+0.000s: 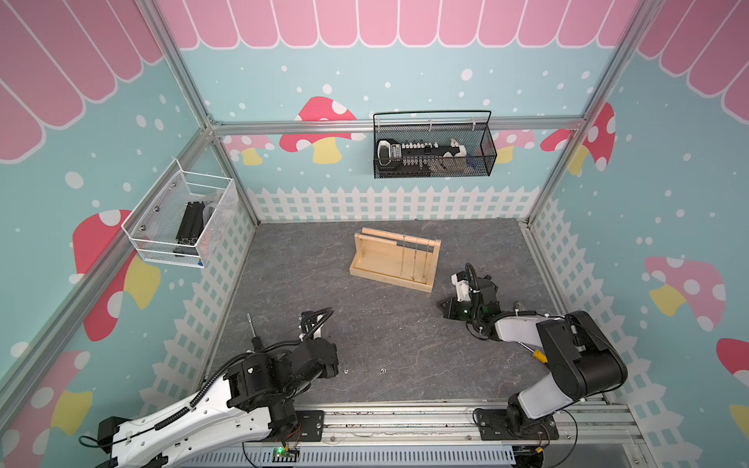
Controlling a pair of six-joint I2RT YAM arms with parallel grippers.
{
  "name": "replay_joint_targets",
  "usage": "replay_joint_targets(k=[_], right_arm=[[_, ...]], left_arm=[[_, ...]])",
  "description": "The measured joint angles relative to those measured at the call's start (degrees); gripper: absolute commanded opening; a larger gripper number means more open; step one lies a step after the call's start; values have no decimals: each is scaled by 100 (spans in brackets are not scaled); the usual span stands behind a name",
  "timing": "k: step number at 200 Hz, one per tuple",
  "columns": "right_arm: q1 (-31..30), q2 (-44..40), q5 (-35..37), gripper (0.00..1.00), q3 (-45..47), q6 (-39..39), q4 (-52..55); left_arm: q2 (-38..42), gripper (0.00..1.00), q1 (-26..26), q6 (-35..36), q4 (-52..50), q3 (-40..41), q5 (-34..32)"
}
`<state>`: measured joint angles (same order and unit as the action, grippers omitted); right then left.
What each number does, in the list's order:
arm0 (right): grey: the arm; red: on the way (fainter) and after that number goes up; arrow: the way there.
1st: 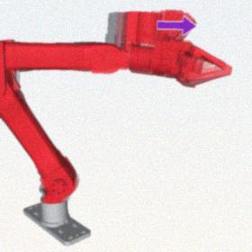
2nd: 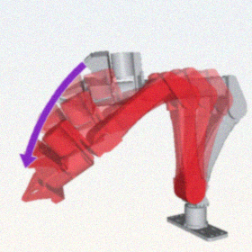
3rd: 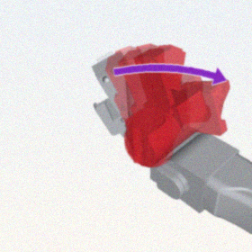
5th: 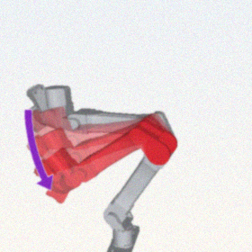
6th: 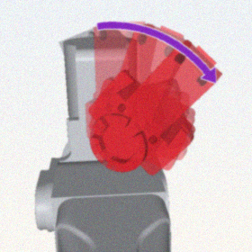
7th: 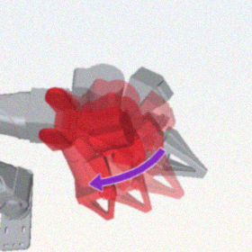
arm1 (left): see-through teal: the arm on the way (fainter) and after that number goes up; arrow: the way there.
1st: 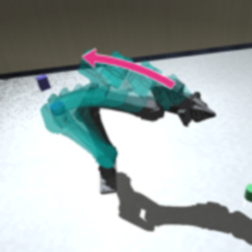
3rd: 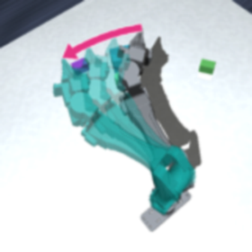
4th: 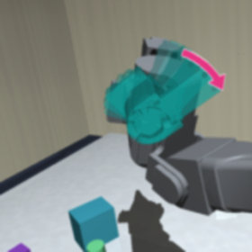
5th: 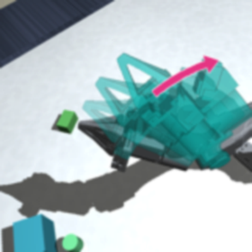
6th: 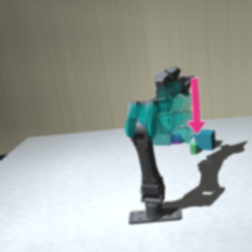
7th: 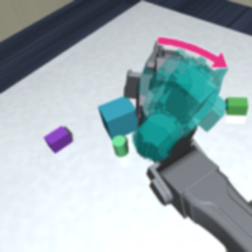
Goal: Take the necklace off the jewelry display stand
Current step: Place the necklace at the center of the board.
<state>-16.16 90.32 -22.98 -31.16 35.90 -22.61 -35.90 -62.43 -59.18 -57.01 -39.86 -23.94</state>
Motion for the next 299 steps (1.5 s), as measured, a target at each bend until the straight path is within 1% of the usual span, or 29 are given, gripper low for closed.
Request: replay_joint_targets(k=[26,49,98,125,158,181,216,250,299], right_arm=[[0,9,-7,8,0,20,-17],[0,26,-26,8,-2,33,-28],[0,98,-81,8,-22,70,-96],[0,155,-129,8,-28,107,-120],[0,210,-205,8,-35,151,-168],[0,240,-240,8,-37,190,-203],[0,341,-304,8,-44,243,-297],[0,385,-356,8,-44,275,-352],[0,415,-367,8,-52,280,-365]], left_arm=[[-39,0,-2,83,334,140,-83],[-118,4,0,219,745,352,-192],[-752,7,68,621,1587,487,-365],[-1078,6,374,817,2022,612,-402],[-1126,6,1038,1027,2546,994,-284],[-1217,7,1318,1224,2944,1200,-219],[-1773,7,1633,1561,3532,1235,-55],[-2411,7,1816,1766,4035,1235,138],[-3008,7,2076,2006,4531,1189,258]])
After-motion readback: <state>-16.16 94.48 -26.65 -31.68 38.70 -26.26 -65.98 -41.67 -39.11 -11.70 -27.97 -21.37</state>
